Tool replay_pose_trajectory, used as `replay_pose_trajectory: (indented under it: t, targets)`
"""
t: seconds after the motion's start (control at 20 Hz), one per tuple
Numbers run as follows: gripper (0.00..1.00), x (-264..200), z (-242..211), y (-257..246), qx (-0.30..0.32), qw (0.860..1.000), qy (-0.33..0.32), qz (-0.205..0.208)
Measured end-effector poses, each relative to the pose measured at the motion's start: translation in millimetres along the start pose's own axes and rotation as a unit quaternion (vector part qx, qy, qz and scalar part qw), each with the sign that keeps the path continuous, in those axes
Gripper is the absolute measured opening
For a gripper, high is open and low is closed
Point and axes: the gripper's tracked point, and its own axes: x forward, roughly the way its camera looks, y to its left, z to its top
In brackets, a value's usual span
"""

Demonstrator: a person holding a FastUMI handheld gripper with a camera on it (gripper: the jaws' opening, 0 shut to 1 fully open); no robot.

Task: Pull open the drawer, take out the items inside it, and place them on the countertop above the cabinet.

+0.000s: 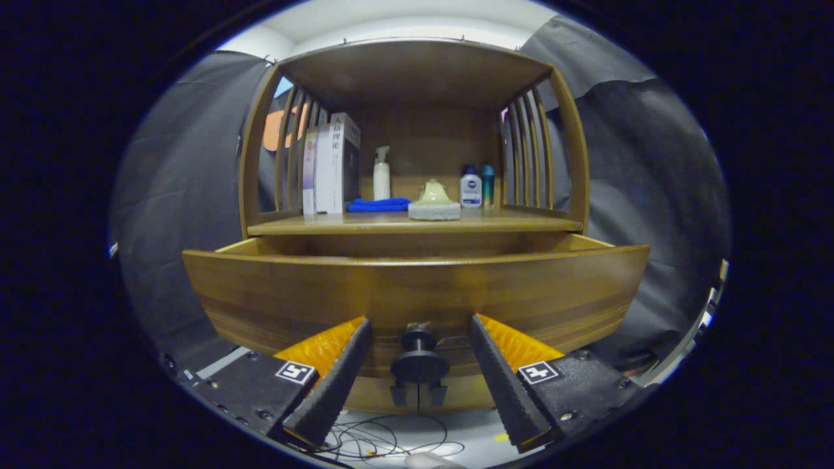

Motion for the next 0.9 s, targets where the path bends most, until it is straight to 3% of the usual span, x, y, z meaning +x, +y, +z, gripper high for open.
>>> replay_pose_trajectory:
  t: [0.9]
  targets:
    - [0.99,83,19,5,-0.006,1.000,-0.028,0.002]
